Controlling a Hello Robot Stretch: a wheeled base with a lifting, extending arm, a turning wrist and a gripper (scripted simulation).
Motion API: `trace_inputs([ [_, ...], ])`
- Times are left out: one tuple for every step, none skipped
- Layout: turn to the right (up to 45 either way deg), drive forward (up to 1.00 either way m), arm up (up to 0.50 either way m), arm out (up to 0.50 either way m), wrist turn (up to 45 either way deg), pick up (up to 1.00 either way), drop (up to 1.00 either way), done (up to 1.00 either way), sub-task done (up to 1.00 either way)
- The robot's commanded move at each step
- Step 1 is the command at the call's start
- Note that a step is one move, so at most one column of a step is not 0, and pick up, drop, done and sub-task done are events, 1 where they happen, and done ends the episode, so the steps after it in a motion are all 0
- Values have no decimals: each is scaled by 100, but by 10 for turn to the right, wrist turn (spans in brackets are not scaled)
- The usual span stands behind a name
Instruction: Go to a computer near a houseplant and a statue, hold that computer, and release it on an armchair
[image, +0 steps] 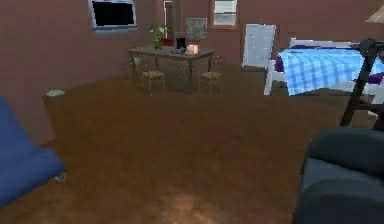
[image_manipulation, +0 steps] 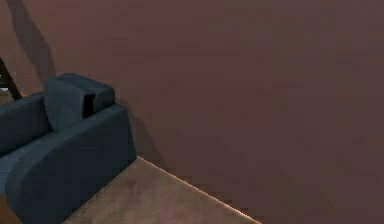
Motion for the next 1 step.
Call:
trace_inputs([
  [-30, 0, 0, 0, 0, 0, 0, 0, 0],
])
